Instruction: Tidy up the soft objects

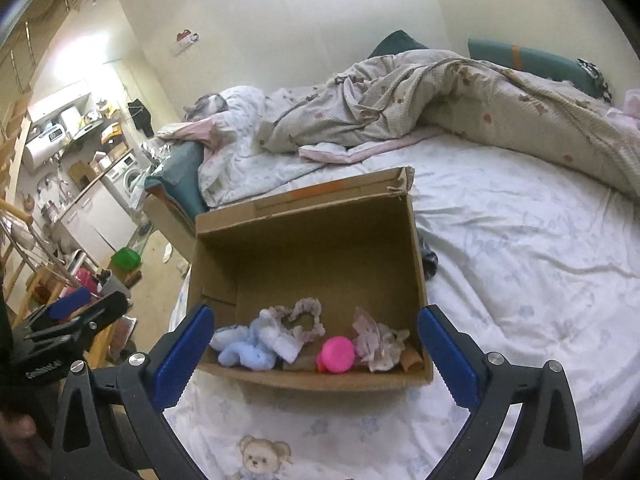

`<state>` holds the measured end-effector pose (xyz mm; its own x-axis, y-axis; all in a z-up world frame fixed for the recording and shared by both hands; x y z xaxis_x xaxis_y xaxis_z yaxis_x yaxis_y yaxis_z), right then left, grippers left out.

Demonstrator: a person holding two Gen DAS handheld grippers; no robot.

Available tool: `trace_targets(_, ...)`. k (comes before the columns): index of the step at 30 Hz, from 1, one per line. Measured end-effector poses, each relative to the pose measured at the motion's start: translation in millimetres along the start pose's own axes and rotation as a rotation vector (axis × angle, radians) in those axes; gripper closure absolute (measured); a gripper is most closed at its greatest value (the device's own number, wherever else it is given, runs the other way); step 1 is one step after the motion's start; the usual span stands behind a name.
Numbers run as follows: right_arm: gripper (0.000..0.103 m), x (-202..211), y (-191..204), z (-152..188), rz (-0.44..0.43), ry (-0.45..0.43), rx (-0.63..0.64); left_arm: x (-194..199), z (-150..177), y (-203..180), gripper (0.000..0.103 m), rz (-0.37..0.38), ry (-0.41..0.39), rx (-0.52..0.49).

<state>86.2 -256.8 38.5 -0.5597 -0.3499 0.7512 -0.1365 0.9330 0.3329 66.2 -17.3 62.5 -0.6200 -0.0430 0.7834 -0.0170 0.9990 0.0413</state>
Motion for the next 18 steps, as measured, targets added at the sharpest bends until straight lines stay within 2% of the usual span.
trace_targets(3, 0.000, 6.7, 4.3, 10.3, 0.015, -0.006, 0.004, 5.7, 10.0, 4.2, 0.001, -0.014, 0.011, 0.010)
trace_targets(8, 0.000, 12.8, 11.1, 30.1, 0.050, 0.001, 0.027, 5.7, 26.2, 9.8, 0.001, 0.029, 0.029, 0.036)
trace_targets(12, 0.000, 12.7, 13.1, 42.0, 0.051, 0.012, 0.020, -7.6, 47.7, 7.8, 0.001, 0.008, 0.059, 0.030)
trace_targets(16, 0.000, 6.7, 16.2, 45.0, 0.092, 0.010, 0.040, -16.4, 52.0, 16.0, 0.001, 0.077, 0.095, 0.092)
trace_targets(18, 0.000, 0.3, 17.4, 46.1, 0.105, 0.028, 0.051, -18.0, 51.5, 17.0, 0.001, 0.064, 0.086, 0.093)
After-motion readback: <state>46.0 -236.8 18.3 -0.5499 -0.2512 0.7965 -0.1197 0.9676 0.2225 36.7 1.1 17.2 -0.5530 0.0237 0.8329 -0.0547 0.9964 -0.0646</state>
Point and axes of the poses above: each gripper's, at about its wrist camera, not at the fingertips, and x roughly against the way its jaws point, y to its left, z to its underside, the point moved 1 cm from there along -x, roughly the way its jaws point, and after that the axes turned 9 degrees about y, right-handed, at the moved point
